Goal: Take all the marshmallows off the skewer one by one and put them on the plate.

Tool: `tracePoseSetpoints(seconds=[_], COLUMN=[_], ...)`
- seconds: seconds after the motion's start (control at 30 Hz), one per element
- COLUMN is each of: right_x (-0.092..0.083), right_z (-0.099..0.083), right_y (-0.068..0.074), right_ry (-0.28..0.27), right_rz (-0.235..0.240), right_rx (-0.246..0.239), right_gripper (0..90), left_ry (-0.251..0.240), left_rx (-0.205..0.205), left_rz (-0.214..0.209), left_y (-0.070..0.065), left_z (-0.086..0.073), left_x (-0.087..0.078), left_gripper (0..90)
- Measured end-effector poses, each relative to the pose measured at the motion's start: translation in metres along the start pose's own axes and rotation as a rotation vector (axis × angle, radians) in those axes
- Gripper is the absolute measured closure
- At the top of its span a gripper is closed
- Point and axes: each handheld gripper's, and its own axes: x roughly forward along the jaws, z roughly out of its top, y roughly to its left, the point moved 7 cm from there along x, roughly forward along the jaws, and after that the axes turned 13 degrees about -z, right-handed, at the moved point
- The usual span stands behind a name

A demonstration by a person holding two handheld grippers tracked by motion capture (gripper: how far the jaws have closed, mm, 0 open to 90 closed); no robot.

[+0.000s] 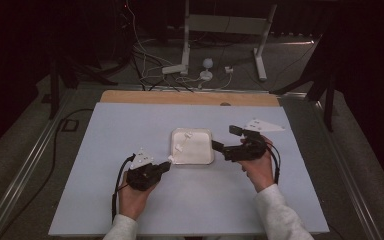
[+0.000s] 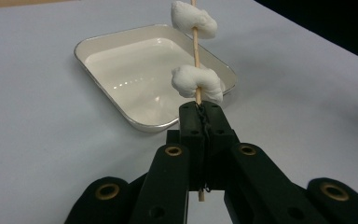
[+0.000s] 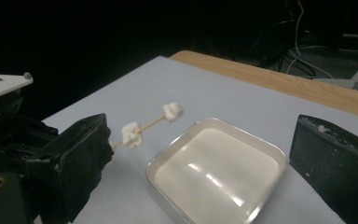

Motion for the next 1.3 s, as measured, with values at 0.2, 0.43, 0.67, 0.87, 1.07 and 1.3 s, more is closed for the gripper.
tracePoseSetpoints(seconds=[0.2, 0.43, 0.67, 0.87, 1.07, 1.3], right_x=[0.031, 0.059, 0.071, 0.072, 0.068, 0.068], right_z=[0.006, -0.004, -0.009, -0.006, 0.0, 0.003], right_y=[0.018, 0.027, 0.033, 0.03, 0.028, 0.031], right_ry=[0.066, 0.183, 0.231, 0.243, 0.218, 0.17], right_rz=[0.047, 0.082, 0.145, 0.157, 0.151, 0.086], right_rx=[0.027, 0.155, 0.261, 0.322, 0.315, 0.299], right_gripper=[9.3, 39.7, 54.8, 75.1, 79.2, 81.7], left_ry=[-0.026, -0.039, -0.049, -0.034, -0.051, -0.033], left_rx=[0.017, 0.037, 0.052, 0.072, 0.078, 0.1], left_rz=[-0.004, -0.02, -0.021, -0.023, -0.046, -0.033], left_y=[-0.002, -0.008, -0.01, -0.01, -0.011, -0.011], left_z=[0.003, 0.006, 0.006, 0.002, 0.003, 0.004], left_x=[-0.003, -0.002, -0.002, 0.002, 0.0, -0.002], left_gripper=[89.9, 89.9, 89.9, 90.0, 90.0, 90.0])
